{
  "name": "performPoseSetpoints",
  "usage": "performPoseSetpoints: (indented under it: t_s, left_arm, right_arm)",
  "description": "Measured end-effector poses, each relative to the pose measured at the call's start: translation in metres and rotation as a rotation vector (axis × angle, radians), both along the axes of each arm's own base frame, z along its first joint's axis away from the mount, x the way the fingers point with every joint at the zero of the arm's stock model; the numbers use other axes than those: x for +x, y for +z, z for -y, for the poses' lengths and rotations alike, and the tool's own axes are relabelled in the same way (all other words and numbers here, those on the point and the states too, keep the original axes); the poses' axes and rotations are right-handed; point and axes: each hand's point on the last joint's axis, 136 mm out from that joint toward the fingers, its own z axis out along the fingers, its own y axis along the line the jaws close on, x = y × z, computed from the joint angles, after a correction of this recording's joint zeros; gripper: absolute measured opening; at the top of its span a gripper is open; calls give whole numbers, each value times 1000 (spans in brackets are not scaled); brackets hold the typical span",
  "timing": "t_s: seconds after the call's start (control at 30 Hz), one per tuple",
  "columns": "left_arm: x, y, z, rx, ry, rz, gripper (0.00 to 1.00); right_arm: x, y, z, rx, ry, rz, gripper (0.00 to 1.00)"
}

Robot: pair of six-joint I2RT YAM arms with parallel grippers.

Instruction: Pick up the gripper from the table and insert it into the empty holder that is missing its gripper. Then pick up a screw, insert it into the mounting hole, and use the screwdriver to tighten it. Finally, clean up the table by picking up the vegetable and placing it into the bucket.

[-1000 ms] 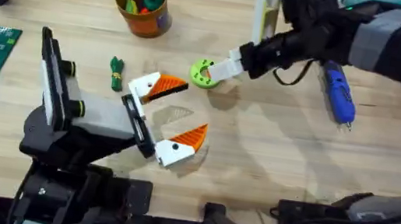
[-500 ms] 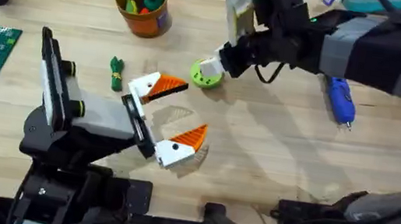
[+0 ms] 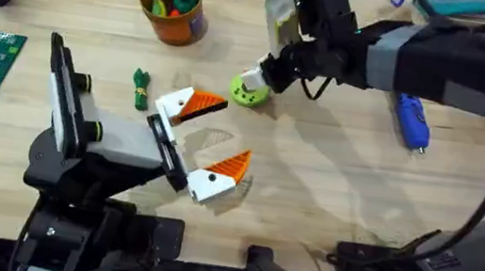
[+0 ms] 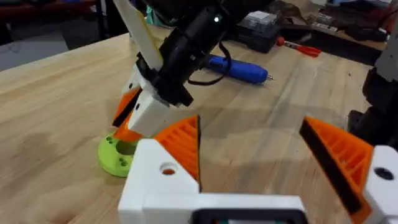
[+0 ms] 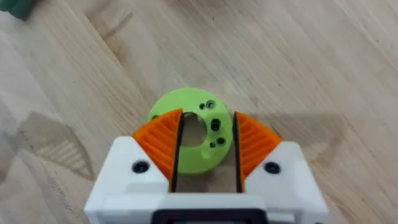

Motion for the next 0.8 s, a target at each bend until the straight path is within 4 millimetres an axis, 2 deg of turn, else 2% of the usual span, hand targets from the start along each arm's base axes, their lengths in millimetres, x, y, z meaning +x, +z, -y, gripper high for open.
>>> performPoseSetpoints:
  t_s: [0.13,0.8]
  left_arm:
    - [0,0,0,0,0,0,990]
    - [0,0,0,0,0,0,990]
  right_arm:
    - [-1,-8,1,-11,0,-17,430]
    - [-1,-21,0,-24,1,-36,369]
